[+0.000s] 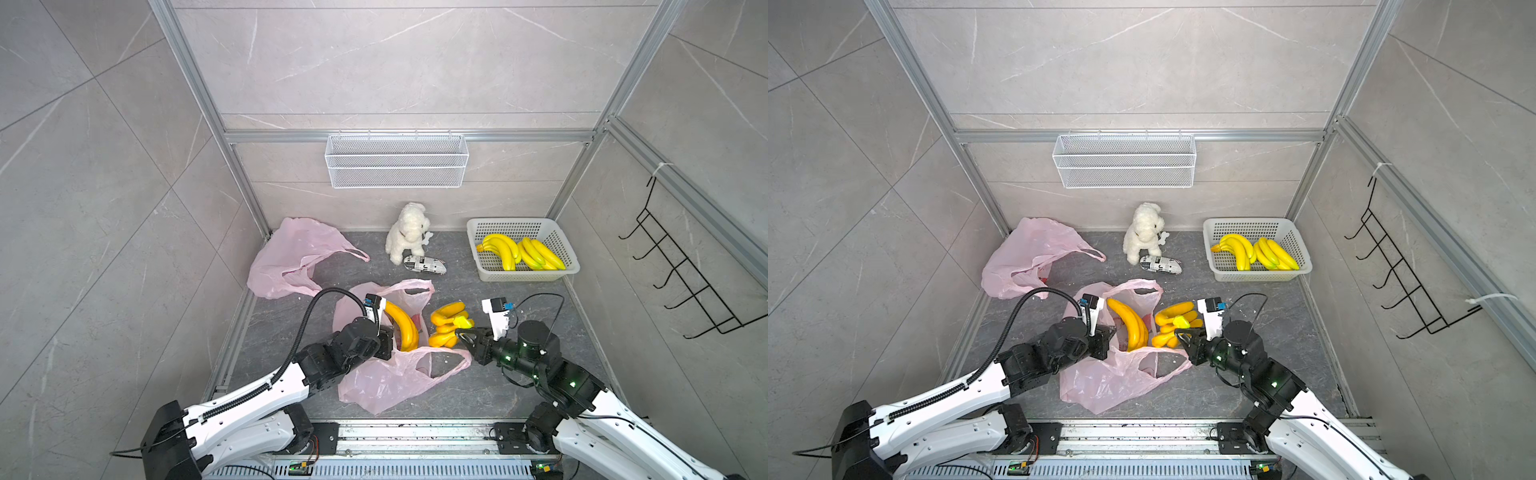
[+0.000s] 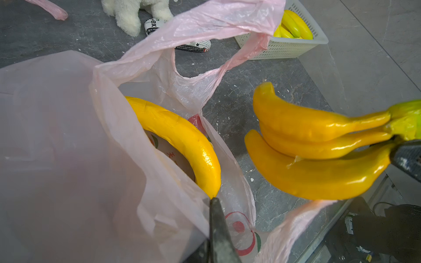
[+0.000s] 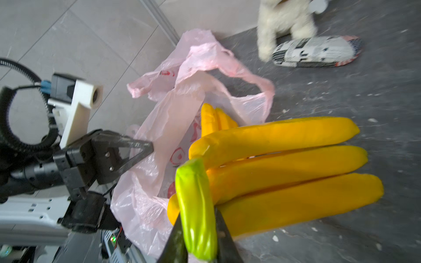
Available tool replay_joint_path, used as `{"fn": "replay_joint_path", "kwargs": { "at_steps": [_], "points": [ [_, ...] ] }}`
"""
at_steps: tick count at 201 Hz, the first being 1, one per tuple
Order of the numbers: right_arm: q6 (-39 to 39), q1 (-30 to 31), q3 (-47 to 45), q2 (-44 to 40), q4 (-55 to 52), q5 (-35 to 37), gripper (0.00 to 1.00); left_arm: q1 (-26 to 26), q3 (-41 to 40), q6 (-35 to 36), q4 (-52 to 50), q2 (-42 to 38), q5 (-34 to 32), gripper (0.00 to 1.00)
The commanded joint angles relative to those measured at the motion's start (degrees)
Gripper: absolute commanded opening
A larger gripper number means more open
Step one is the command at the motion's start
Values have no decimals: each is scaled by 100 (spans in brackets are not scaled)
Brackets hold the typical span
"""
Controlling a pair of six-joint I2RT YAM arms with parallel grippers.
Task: Place the banana into a plastic bag & tie a knot
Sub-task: Place the banana into the plastic bag.
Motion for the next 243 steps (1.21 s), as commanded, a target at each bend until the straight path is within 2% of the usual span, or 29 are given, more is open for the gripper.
{"fn": "replay_joint_path", "kwargs": {
  "at_steps": [1,39,101,161,212,243],
  "points": [
    [88,650,336,342,684,413,0,-6,152,-92,-116,-274,55,0],
    [-347,1921,840,1129,1133,1153,0,-11,56,-168,-367,-667,48,0],
    [-1199,2765,1444,1990,1356,1378,0,-11,159,-273,-1058,-1286,-58,0],
    [-1669,2798,1064,2857,2871,694,0,-13,421,-295,-1577,-1766,-167,0],
    [-2279,2779,1048,3818,3742,1020,0,0,455,-335,-1868,-1940,-217,0],
    [-2179,2642,994,4684,4635,903,0,5,476,-341,-1850,-2022,-231,0]
  ]
}}
